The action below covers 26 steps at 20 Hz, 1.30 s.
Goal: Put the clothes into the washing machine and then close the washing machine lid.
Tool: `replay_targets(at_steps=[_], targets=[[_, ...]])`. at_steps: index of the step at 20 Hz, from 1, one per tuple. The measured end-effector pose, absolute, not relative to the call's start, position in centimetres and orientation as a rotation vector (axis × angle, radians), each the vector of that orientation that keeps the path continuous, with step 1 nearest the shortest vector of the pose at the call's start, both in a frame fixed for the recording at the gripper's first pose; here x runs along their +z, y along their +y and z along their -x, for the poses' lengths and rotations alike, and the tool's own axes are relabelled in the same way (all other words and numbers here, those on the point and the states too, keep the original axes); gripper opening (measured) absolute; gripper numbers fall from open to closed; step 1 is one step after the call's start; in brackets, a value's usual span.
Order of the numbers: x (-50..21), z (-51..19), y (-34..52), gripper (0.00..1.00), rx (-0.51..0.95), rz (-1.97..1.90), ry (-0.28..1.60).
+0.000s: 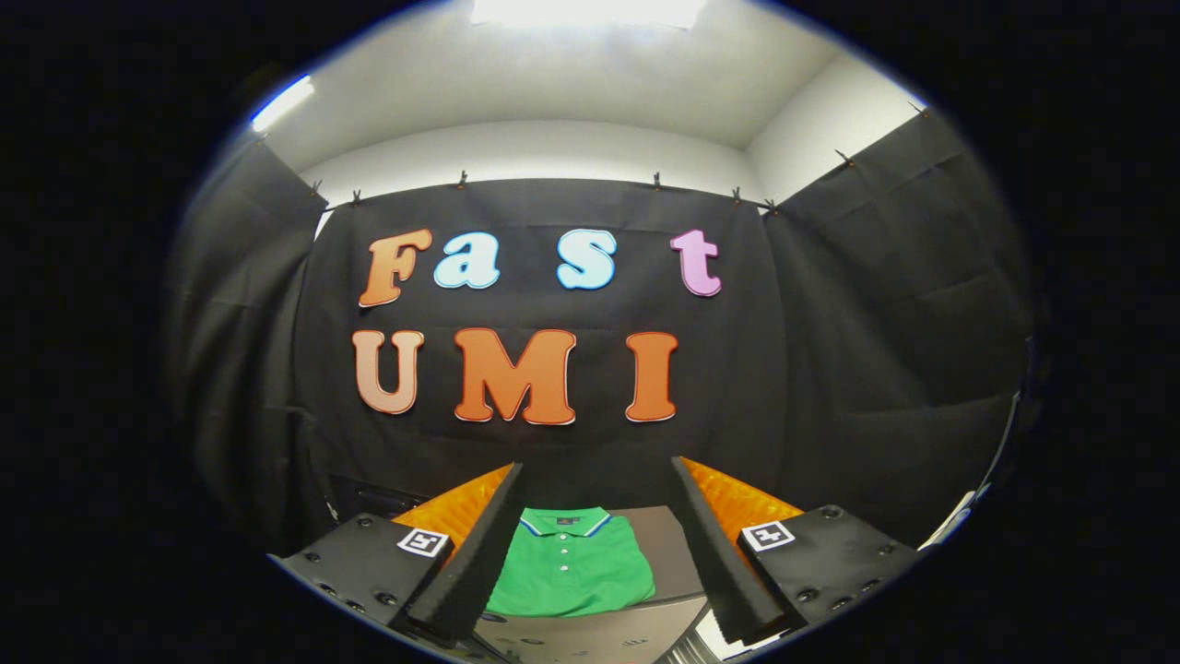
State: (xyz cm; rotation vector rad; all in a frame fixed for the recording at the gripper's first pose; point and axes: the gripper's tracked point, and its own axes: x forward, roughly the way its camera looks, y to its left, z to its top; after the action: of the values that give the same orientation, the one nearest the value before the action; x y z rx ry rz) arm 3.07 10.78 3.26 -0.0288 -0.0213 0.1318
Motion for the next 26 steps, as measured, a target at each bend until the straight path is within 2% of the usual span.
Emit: replay_targets(at_steps=[6,10,14,19,22,26], targets=[[3.7,-9.9,14.6,0.98,0.231,0.094,0.081],[0.2,-16.2,17.5,0.98,0.293,0.125,0.237],[-7.9,-20.6,19.5,0.99,0.332,0.074,0.557],[-17.7,-21.4,19.0,0.99,0.334,0.108,0.958],[-21.3,-21.0,18.9,1.00,0.319,0.094,1.145],[-24.7,-21.0,17.6,1.00,0.273,0.114,1.298]])
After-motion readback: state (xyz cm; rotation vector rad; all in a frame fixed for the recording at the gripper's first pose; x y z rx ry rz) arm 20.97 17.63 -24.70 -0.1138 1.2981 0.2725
